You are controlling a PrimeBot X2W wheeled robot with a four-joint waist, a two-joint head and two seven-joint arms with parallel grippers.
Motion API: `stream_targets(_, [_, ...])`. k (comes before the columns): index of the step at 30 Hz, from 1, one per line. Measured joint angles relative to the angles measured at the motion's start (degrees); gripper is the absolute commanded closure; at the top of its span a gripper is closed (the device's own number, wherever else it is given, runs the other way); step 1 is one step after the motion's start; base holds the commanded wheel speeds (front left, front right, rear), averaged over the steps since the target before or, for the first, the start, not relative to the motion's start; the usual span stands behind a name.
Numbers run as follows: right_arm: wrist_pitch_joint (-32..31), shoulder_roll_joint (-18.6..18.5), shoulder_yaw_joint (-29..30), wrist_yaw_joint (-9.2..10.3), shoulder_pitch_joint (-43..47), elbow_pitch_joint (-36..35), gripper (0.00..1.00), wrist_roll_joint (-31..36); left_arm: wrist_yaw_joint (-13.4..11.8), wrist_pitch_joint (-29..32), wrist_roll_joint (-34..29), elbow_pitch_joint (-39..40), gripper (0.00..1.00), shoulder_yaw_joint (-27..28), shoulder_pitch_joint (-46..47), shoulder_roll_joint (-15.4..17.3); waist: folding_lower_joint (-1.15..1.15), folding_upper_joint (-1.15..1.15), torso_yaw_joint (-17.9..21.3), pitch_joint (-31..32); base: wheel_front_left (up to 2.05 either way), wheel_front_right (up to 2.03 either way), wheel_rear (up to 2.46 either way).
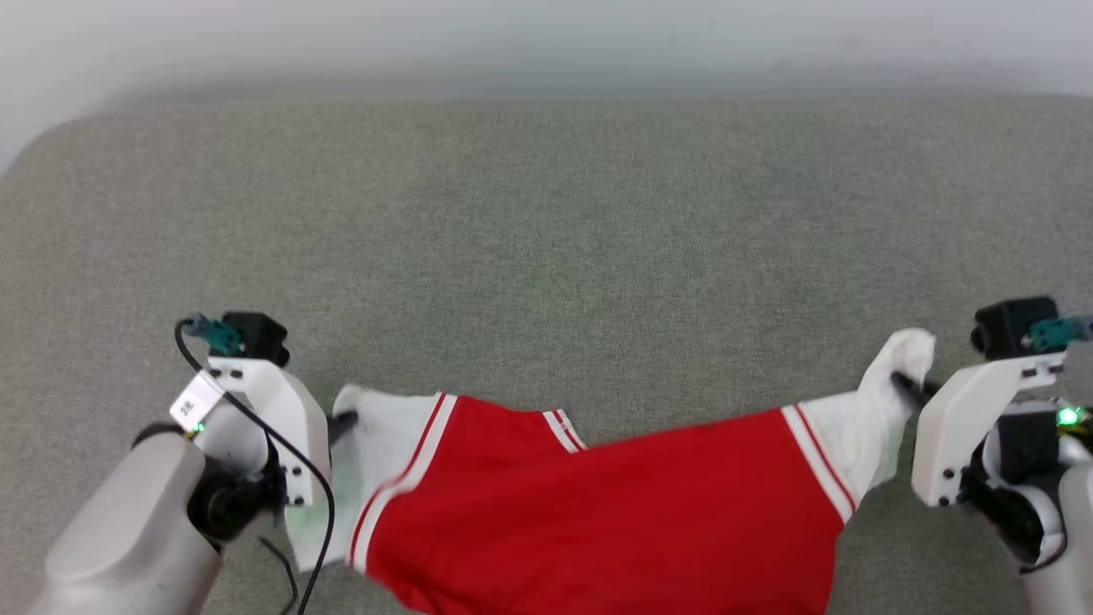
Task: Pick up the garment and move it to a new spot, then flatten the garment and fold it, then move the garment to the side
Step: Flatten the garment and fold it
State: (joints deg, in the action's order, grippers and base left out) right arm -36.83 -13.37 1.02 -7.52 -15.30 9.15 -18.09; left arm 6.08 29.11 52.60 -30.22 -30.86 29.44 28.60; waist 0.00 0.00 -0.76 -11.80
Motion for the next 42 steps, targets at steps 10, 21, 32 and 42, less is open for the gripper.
stream_targets(10, [6.87, -2.94, -0.87, -0.02, -10.16, 3.39, 1.00, 6.30, -1.32, -6.97, -4.78, 1.47, 1.00, 2.59, 9.85, 2.81, 0.00, 0.00, -0.44, 3.82, 0.00, 0.00, 0.00])
stream_targets(21, [13.45, -5.80, -4.39, -0.02, -30.60, 11.83, 1.00, 11.98, -2.80, -11.85, -8.92, -2.43, 1.00, 3.78, 25.38, 1.18, 0.00, 0.00, 0.02, 2.29, 0.00, 0.00, 0.00])
stream_targets(32, [24.90, -3.18, -0.76, -0.02, -58.67, 23.09, 1.00, 20.75, -3.60, -30.22, -14.90, -11.01, 1.00, 6.91, 46.45, -1.25, 0.01, 0.00, 0.59, -4.18, 0.00, 0.00, 0.00])
stream_targets(42, [30.32, 0.74, -0.01, -0.02, -68.03, 30.33, 1.00, 23.47, -2.03, -37.00, -15.50, -15.82, 1.00, 7.76, 53.24, -1.41, 0.01, 0.00, 1.50, -10.28, 0.00, 0.00, 0.00])
